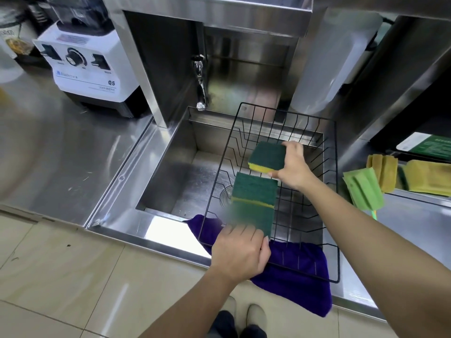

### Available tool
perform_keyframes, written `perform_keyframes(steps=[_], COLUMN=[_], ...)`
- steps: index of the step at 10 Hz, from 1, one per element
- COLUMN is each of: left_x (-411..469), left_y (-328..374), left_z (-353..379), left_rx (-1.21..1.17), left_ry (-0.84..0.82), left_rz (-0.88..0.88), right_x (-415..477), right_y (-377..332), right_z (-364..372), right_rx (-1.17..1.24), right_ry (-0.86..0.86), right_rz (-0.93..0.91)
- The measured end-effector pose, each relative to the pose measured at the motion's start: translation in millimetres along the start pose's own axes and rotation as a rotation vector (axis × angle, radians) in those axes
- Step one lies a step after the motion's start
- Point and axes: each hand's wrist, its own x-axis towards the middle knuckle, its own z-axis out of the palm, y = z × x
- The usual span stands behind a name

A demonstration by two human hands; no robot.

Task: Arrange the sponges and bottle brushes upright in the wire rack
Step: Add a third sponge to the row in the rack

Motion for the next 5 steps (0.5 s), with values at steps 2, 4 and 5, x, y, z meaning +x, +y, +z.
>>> perform_keyframes(steps=[2, 4, 5], left_x=[-0.2, 0.1, -2.3], left_y=[-0.3, -0.7, 0.6], left_z=[1.0, 1.8, 0.4], left_rx=[-0.003, -0.004, -0.002], left_ry=[-0.001, 0.002, 0.005], left_rz=[-0.007, -0.009, -0.003], right_x=[8.2, 7.1, 1.8], right_y=[0.9, -5.5, -8.1], right_z=[8.1, 10.8, 15.7], right_rx=[0.087, 0.115, 0.176], right_ry=[-0.058, -0.018, -0.028], right_rz=[0.107, 0.095, 0.079])
